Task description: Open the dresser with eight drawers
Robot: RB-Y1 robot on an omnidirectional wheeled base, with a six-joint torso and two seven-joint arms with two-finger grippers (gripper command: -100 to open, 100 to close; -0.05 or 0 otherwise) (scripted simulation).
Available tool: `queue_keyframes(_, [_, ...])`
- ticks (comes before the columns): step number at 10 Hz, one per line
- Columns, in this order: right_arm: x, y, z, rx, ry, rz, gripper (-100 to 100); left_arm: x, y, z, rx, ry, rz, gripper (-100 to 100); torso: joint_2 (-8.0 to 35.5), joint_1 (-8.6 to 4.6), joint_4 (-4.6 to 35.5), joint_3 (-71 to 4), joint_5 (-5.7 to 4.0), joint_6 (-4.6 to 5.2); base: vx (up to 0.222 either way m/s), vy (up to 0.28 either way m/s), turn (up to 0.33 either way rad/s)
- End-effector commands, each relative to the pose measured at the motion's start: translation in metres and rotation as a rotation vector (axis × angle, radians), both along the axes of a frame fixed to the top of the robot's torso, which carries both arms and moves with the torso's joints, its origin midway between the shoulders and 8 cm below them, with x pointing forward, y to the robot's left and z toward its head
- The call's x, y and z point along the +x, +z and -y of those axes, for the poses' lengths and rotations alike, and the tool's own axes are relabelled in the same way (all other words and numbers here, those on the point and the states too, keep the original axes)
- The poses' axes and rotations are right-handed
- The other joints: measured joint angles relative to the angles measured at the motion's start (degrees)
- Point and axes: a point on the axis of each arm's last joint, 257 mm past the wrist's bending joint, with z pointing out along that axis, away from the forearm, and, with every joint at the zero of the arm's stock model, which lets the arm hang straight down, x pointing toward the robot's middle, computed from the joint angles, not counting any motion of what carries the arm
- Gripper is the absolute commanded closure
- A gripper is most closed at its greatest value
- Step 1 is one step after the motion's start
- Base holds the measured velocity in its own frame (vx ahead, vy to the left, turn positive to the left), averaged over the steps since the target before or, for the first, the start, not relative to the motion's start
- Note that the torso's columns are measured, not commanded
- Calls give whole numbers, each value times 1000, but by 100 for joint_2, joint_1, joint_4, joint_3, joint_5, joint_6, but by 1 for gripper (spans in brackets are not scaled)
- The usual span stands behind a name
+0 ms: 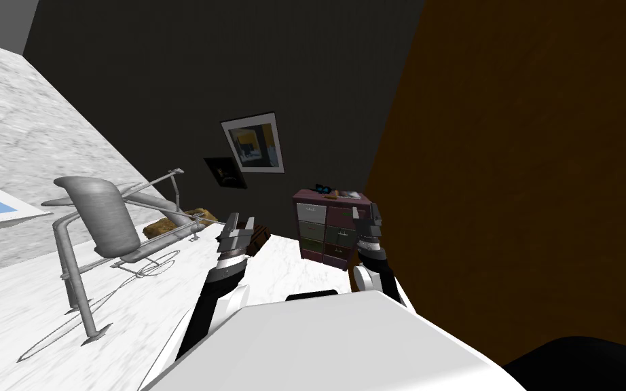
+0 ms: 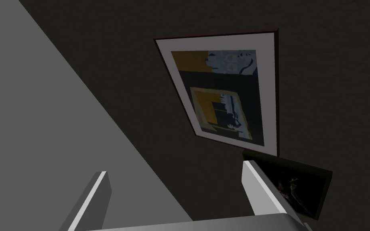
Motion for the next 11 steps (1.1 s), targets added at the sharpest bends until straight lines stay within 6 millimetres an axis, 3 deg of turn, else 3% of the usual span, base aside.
queue_keyframes(1, [0,0,0,0,0,0,0,0,0,0,0,0,0,0,232,0,235,-467,0,0,0,0,0])
queue_keyframes(9, [0,0,0,0,0,0,0,0,0,0,0,0,0,0,3539,0,3537,-7073,0,0,0,0,0])
queue_keyframes(10, [4,-3,-7,-50,13,-16,-100,0,0,0,0,0,0,0,3962,0,3960,-7919,0,0,2,10,3])
queue_keyframes(11, [9,-6,-12,-88,19,-30,-100,0,0,0,0,0,0,0,4155,2,4149,-8313,0,0,-7,22,5])
